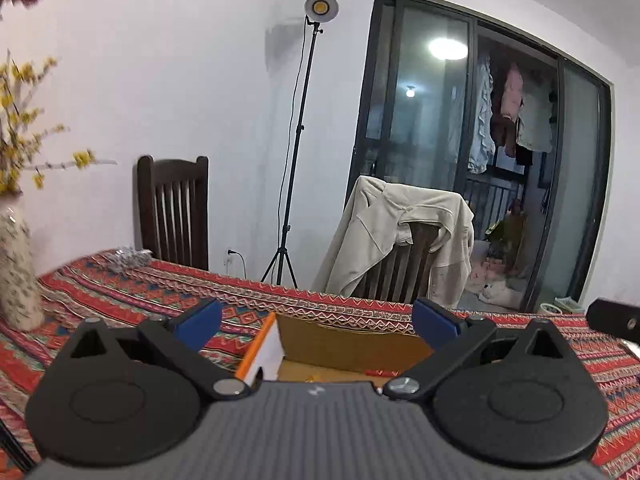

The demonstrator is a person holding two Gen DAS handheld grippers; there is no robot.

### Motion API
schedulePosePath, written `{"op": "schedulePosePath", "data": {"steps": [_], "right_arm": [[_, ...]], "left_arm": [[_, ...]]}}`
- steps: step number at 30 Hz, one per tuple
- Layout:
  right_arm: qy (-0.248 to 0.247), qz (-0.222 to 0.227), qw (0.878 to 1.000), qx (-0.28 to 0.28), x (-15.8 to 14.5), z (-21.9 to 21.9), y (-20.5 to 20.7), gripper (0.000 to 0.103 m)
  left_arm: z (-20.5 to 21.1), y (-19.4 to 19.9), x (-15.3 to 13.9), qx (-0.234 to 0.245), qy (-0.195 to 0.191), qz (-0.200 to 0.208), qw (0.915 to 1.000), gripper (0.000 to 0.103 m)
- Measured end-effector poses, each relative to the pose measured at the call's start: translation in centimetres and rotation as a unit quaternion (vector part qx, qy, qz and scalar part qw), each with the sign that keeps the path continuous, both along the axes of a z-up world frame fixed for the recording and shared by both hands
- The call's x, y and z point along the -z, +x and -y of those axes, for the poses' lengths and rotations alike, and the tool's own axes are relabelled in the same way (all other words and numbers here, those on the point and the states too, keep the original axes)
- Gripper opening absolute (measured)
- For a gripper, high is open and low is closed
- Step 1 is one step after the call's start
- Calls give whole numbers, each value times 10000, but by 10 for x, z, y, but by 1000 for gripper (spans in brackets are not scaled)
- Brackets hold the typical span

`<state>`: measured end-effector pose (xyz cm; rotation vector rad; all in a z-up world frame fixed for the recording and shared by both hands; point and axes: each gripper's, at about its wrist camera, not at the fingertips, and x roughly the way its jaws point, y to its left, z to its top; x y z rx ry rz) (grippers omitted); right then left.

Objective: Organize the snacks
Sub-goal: 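Grasp a white packet with gold crackers using the right tool, then grasp a small white printed packet with the left tool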

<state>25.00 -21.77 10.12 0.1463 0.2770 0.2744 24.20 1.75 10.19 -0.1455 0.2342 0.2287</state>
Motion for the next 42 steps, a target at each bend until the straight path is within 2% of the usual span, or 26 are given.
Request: {"op": "schedulePosePath", "data": {"steps": [2, 5, 9, 11, 15, 18, 20, 23, 26, 28, 29, 30, 31, 33, 37, 39, 42], "right_arm": [[-57, 4, 10000, -8, -5, 1, -18, 103], [-155, -251, 9996, 10, 1, 5, -42, 103], [-530, -707, 9958, -225, 32, 8, -76, 103], [-780, -774, 9933, -365, 52, 7, -90, 103], [-972, -1147, 9877, -427, 79, 6, -98, 103], [-1060, -1265, 9853, -432, 88, 1, -98, 103], [-1258, -1347, 9819, -428, 94, -4, -97, 103], [-1489, -1451, 9770, -464, 109, -2, -92, 97], [-1537, -1678, 9728, -446, 125, 0, -78, 84], [-1481, -1868, 9700, -484, 136, 4, -70, 72], [-1349, -1798, 9729, -550, 137, 7, -71, 70], [-1351, -1757, 9735, -568, 137, 8, -73, 62], [-1324, -1716, 9745, -584, 138, 8, -75, 47], [-1288, -1639, 9765, -545, 139, 9, -79, 41], [-983, -1311, 9859, -345, 132, 20, -86, 40], [-879, -1006, 9910, -125, 127, 25, -93, 40], [-690, -830, 9942, -44, 123, 32, -98, 40]], "left_arm": [[-1, -21, -5, -58, 67, -73, 9999, 103], [-4, -54, 0, -38, 52, -243, 9997, 103], [-13, -96, 28, 36, -29, -692, 9976, 103], [-19, -112, 47, 151, -103, -845, 9963, 103], [-29, -120, 72, 103, -207, -1224, 9922, 103], [-38, -124, 78, 25, -316, -1270, 9914, 103], [-41, -126, 83, -35, -256, -1264, 9916, 103], [-43, -128, 94, -197, 51, -1112, 9936, 103], [-49, -123, 100, -116, -103, -1200, 9927, 103], [-50, -125, 100, -153, -116, -1163, 9930, 103], [-50, -125, 100, -155, -107, -1161, 9931, 103], [-51, -124, 100, -122, -133, -1177, 9929, 103], [-51, -124, 101, -80, -167, -1199, 9926, 103], [-51, -123, 102, -96, -172, -1230, 9922, 103], [-54, -125, 102, -145, -245, -1190, 9925, 103], [-53, -125, 102, -191, -197, -1165, 9928, 103], [-50, -125, 103, -152, -130, -1161, 9930, 103]]}}
